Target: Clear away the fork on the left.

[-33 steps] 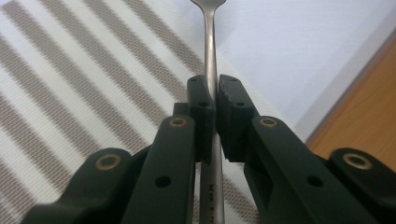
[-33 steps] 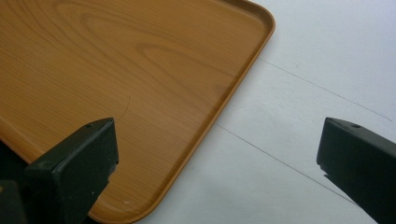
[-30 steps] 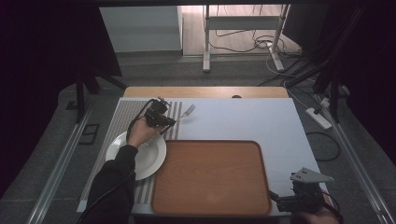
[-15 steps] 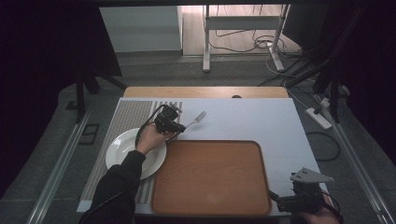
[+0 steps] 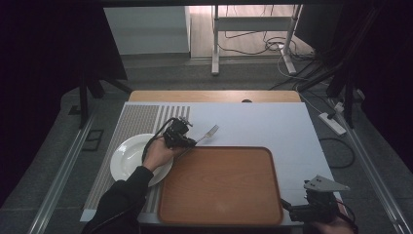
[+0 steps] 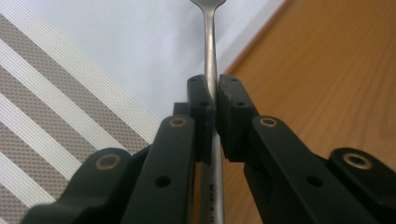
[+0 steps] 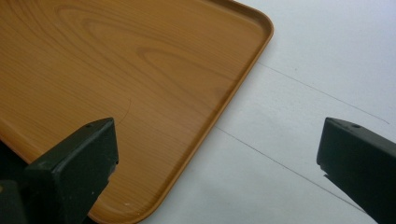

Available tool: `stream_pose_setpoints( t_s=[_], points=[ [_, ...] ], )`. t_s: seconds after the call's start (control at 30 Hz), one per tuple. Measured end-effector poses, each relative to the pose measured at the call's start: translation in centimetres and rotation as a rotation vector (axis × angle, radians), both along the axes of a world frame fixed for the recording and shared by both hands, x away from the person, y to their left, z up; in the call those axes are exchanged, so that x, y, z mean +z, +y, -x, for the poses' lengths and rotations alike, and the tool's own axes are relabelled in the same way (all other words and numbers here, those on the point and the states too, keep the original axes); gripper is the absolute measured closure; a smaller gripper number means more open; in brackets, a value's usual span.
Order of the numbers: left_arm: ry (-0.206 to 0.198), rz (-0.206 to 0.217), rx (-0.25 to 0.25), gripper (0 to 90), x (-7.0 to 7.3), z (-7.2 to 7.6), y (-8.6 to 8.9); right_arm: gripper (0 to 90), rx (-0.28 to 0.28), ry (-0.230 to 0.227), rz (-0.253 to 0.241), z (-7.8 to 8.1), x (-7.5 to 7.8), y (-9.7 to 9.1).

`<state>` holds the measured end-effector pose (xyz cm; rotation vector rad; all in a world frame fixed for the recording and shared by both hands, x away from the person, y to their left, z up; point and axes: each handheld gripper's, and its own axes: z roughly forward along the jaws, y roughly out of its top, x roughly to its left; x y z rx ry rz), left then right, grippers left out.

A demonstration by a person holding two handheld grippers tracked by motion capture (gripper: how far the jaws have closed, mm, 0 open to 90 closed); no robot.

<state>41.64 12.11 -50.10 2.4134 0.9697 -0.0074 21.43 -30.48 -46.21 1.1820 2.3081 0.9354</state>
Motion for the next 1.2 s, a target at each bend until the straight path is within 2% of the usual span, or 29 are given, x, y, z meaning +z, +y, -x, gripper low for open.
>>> stream_pose_setpoints(
  t_s=[0.23, 0.7, 1.1, 1.2],
  points=[
    [0.009, -0.009, -0.004, 84.3, -0.2, 2.0, -0.2, 0.0, 0.005, -0.004, -0.001, 0.0, 0.0, 0.0],
    [0.001, -0.003, -0.002, 84.2, 0.3, 6.7, -0.7, 0.0, 0.014, -0.005, 0.003, 0.1, 0.0, 0.1],
    [0.035, 0.001, 0.024, 84.2, 0.1, 10.3, -0.1, 0.0, 0.028, -0.009, 0.000, 0.1, 0.0, 0.1],
    [0.039, -0.010, 0.021, 84.2, 0.0, 11.1, -0.3, 0.0, 0.030, -0.008, 0.003, 0.1, 0.0, 0.2]
  ],
)
